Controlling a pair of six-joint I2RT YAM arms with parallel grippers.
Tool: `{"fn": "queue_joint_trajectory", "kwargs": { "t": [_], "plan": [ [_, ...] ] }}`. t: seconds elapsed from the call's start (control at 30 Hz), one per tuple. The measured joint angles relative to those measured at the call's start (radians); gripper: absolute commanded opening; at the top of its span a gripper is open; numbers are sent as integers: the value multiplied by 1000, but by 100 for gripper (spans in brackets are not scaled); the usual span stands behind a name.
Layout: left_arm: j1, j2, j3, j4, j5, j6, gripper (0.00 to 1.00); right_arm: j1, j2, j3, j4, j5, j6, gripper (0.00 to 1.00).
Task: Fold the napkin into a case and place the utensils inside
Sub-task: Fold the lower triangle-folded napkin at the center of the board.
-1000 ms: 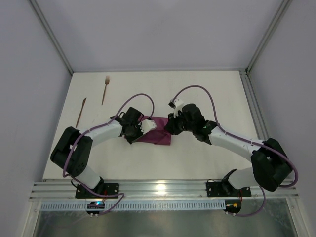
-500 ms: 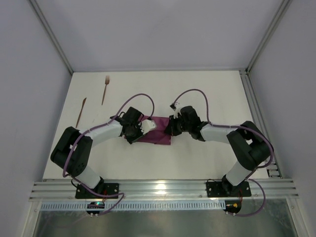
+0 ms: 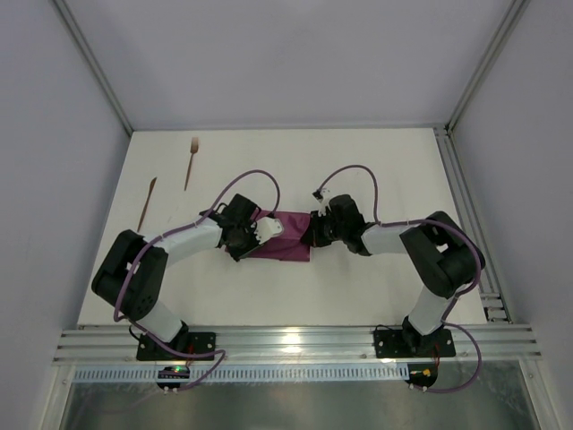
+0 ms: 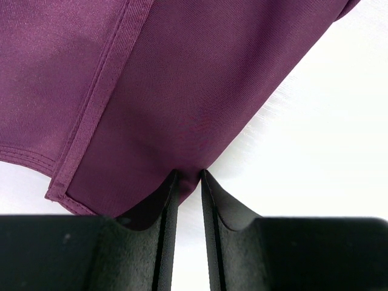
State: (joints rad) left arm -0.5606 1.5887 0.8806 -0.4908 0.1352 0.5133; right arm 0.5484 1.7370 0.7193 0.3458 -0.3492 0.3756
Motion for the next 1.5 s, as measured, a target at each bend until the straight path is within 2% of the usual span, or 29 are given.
{"fn": "queue_joint_trajectory", "kwargs": {
  "t": [0.2,0.4,0.53,0.67,0.8,0.97,1.1,1.5],
  "plan": [
    [0,0,0,-3,6,1,23,-6,3,-12,32,0,12,4],
    [0,-8,41,-70,77,1,26,-9,8,-13,42,-6,13,4],
    [0,-52,90,-119,134,3,30,-10,9,-11,42,-11,11,4],
    [3,-111,115,-130,162,1,29,-10,9,-11,40,-13,5,4],
    [44,-116,115,-129,138,-2,26,-10,9,-10,40,-16,-2,4],
    [129,-39,69,-84,48,-3,25,-10,9,-7,35,-18,-9,4],
    [135,9,17,-64,20,-1,25,-10,9,-5,28,-19,-12,4],
    [135,-16,16,-54,25,-10,29,-10,16,30,-19,-21,-40,4]
  ]
}}
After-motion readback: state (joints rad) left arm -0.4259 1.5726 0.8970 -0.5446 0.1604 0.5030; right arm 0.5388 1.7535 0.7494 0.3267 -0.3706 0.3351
